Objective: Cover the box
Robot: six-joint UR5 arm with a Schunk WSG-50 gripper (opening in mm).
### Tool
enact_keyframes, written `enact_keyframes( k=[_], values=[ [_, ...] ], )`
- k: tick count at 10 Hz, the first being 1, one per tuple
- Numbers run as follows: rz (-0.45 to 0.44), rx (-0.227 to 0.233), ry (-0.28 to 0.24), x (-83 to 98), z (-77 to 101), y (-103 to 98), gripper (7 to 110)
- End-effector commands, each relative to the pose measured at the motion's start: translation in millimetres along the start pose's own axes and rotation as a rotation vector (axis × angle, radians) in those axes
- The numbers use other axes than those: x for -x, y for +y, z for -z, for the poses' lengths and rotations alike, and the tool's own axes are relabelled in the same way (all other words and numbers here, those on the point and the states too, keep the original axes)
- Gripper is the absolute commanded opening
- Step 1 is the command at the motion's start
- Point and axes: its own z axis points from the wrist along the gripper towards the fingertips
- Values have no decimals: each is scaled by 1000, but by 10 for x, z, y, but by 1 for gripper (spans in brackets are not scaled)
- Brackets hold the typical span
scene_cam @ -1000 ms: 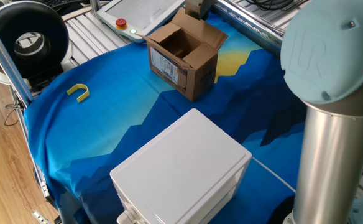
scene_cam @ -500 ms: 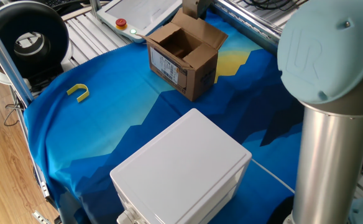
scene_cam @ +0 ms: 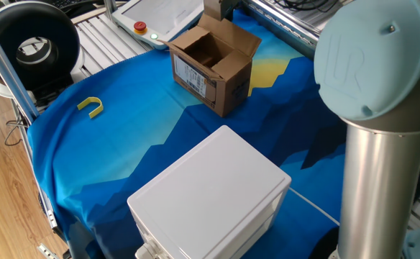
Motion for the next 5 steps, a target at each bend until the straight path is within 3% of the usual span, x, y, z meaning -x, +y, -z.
enact_keyframes(
  k=[1,5],
  values=[
    [-15,21,1,45,44,93,7],
    [-23,35,11,47,86,158,7]
  ],
)
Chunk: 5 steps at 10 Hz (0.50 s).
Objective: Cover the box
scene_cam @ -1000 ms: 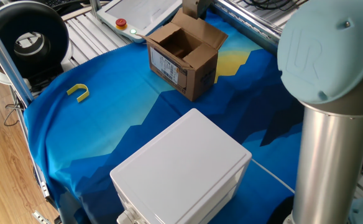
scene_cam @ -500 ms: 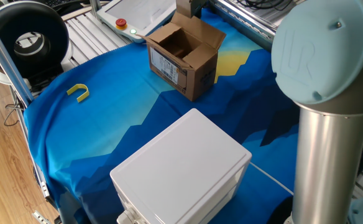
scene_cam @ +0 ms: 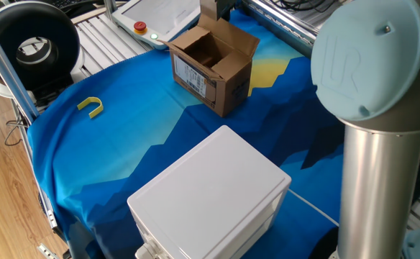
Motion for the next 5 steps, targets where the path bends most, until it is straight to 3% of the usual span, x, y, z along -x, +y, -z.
enact_keyframes(
  k=[1,5],
  values=[
    [-17,21,8,21,83,104,7],
    [-67,106,28,64,53,413,7]
  ],
)
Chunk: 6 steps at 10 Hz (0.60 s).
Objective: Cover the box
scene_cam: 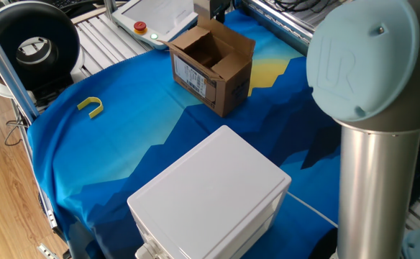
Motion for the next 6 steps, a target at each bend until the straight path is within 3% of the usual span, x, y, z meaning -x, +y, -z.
enact_keyframes(
  k=[1,6],
  values=[
    [-41,73,11,47,-62,242,7],
    [-74,103,18,127,-117,462,7]
  ],
)
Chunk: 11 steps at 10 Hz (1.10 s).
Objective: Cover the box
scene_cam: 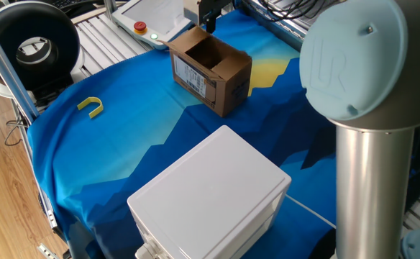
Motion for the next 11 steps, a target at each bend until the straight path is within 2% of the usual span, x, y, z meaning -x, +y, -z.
enact_keyframes(
  k=[1,4,11],
  values=[
    [-23,31,-1,56,-58,139,7],
    [-32,33,4,96,-194,148,7],
    [-42,16,21,84,-320,103,7]
  ],
)
